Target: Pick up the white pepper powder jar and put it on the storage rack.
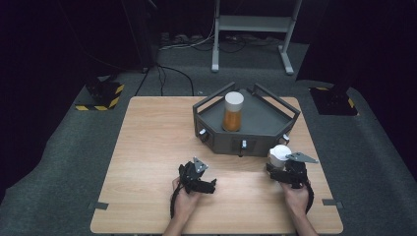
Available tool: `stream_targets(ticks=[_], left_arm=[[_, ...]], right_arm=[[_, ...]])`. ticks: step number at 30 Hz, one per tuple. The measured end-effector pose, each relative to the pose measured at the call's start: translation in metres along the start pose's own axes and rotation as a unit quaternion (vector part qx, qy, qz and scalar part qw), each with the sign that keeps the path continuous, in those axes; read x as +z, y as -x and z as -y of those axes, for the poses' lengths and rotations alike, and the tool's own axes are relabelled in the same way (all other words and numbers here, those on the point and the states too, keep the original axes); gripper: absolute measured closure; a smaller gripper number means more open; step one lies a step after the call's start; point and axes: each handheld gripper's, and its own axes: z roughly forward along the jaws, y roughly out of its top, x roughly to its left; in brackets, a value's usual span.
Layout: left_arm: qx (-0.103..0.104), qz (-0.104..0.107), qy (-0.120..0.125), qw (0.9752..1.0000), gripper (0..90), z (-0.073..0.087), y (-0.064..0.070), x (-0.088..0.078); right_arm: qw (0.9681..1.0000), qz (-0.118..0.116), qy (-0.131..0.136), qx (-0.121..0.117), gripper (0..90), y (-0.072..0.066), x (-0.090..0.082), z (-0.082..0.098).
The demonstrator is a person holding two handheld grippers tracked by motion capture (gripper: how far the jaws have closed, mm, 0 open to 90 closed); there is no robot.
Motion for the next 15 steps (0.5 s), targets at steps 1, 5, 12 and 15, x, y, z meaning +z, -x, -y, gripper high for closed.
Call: stream_targets(ticks=[1,5,12,15], left_arm=[[0.0,0.0,0.0,1.0,2.1,0.0,0.0,0.0],[0.0,0.0,0.0,1.0,2.1,0.0,0.0,0.0],[0.0,0.0,0.0,1.0,2.1,0.0,0.0,0.0],[0.0,0.0,0.0,1.0,2.1,0.0,0.0,0.0]], right_arm=[[1.0,-0.001,0.0,-0.001,19.9,-0.0003,0.0008,-0.0002],[1.0,-0.003,0.002,-0.001,21.7,-0.0005,0.0019,-0.0006],[1.0,-0.006,0.0,-0.003,27.1,-0.0003,0.0033,-0.0027],[1.0,-0.006,-0.001,-0.004,27.4,-0.0003,0.0034,-0.0036]])
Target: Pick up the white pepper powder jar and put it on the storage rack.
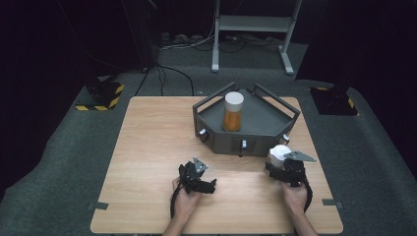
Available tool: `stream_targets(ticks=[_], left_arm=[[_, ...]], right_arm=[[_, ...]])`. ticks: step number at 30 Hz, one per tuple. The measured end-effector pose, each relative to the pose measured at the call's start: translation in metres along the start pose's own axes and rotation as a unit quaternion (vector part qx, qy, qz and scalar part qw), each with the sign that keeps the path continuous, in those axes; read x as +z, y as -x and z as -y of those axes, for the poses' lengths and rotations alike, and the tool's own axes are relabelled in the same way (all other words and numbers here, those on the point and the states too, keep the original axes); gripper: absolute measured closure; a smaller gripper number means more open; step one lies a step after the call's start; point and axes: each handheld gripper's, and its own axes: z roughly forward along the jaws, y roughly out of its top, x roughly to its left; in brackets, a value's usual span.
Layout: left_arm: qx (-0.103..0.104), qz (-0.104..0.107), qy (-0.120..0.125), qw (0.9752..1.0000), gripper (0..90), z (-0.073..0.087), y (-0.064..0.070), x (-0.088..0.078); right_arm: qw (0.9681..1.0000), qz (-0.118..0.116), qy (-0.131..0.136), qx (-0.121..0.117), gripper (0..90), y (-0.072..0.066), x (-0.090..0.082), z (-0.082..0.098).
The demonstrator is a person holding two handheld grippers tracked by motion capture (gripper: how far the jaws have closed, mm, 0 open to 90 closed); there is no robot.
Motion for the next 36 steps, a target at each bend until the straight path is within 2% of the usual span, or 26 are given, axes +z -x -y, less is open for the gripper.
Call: stream_targets(ticks=[12,25,28,36], left_arm=[[0.0,0.0,0.0,1.0,2.1,0.0,0.0,0.0],[0.0,0.0,0.0,1.0,2.1,0.0,0.0,0.0],[0.0,0.0,0.0,1.0,2.1,0.0,0.0,0.0],[0.0,0.0,0.0,1.0,2.1,0.0,0.0,0.0]], right_arm=[[0.9997,0.013,0.004,-0.019,30.3,-0.0056,-0.0031,0.0003],[0.9996,0.015,0.001,-0.023,30.4,-0.0064,-0.0038,-0.0012],[0.9993,0.02,-0.001,-0.031,30.4,-0.0085,-0.0051,-0.0014],[0.9994,0.016,0.003,-0.031,30.5,-0.0071,-0.0092,-0.0024]])
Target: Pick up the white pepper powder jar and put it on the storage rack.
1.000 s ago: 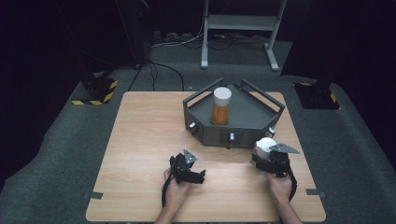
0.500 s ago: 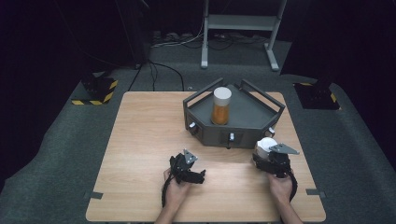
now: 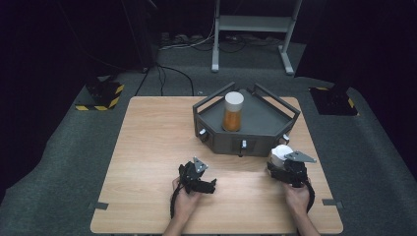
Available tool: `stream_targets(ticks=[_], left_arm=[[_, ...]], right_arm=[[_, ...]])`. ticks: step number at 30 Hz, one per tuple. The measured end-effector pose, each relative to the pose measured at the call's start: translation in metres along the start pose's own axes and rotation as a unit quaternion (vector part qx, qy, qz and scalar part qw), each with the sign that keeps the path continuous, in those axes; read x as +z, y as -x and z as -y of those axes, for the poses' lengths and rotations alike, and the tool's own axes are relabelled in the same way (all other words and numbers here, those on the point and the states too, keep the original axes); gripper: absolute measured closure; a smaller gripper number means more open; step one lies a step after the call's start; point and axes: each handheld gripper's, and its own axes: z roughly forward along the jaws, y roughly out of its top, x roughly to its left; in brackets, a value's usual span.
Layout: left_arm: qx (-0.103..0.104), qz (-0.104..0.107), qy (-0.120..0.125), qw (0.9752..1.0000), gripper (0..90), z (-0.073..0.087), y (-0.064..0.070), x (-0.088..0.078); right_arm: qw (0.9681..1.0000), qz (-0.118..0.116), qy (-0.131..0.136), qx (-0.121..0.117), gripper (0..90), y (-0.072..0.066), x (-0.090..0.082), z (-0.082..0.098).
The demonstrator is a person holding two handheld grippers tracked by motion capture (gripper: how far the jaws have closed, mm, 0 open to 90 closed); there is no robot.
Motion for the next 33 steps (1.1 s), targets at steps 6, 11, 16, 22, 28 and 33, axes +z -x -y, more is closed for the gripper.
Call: stream_targets(ticks=[6,11,16,22,28,33], left_arm=[[0.0,0.0,0.0,1.0,2.1,0.0,0.0,0.0],[0.0,0.0,0.0,1.0,2.1,0.0,0.0,0.0],[0.0,0.0,0.0,1.0,2.1,0.0,0.0,0.0],[0.0,0.0,0.0,1.0,2.1,0.0,0.0,0.0],[0.0,0.0,0.0,1.0,2.1,0.0,0.0,0.0],[0.0,0.0,0.0,1.0,2.1,0.0,0.0,0.0]], right_arm=[[1.0,-0.007,-0.001,-0.003,30.5,0.005,-0.005,-0.003],[0.9999,-0.014,-0.005,0.0,30.5,0.01,-0.009,-0.005],[0.9999,-0.016,-0.005,-0.002,30.5,0.013,-0.013,-0.007],[0.9998,-0.02,-0.003,-0.006,30.5,0.017,-0.02,-0.011],[0.9995,-0.03,0.0,0.0,30.5,0.025,-0.028,-0.017],[0.9994,-0.034,0.002,-0.004,30.5,0.026,-0.035,-0.022]])
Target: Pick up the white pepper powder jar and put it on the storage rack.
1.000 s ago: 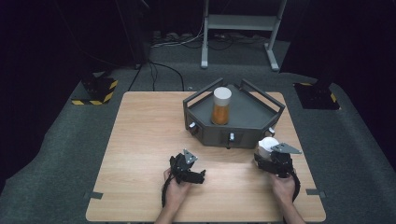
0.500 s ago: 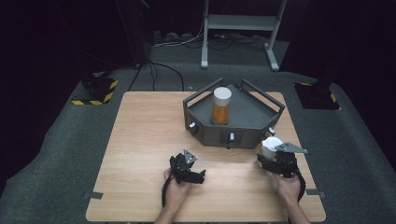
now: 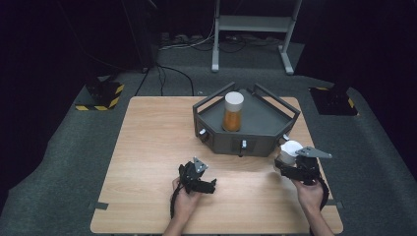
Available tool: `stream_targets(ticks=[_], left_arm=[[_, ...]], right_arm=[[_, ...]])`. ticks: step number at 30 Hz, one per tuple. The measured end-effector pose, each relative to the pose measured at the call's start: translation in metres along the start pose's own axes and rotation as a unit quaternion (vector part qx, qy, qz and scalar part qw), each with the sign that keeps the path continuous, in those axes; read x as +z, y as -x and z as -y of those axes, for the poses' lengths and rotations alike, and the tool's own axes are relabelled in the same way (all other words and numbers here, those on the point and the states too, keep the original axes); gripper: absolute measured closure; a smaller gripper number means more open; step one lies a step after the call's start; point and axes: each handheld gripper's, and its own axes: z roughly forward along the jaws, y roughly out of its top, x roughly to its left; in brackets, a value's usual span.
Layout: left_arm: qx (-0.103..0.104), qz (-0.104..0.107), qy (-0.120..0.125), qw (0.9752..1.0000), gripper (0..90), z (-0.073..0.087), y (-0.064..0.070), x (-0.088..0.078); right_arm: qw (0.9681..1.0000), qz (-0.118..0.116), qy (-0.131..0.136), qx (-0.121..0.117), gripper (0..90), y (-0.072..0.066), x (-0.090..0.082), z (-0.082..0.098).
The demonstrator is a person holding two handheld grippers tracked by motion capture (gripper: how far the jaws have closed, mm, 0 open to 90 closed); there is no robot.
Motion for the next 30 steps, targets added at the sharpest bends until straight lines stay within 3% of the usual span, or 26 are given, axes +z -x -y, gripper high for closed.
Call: stream_targets(ticks=[7,17,30], left_arm=[[0.0,0.0,0.0,1.0,2.1,0.0,0.0,0.0],[0.001,0.0,0.0,1.0,2.1,0.0,0.0,0.0],[0.0,0.0,0.0,1.0,2.1,0.0,0.0,0.0]], right_arm=[[0.9999,-0.01,0.001,-0.012,30.5,0.0,-0.008,-0.011],[0.9996,-0.024,0.007,-0.011,30.5,0.005,-0.014,-0.033],[0.9986,-0.05,0.014,-0.008,30.5,0.013,-0.021,-0.074]])
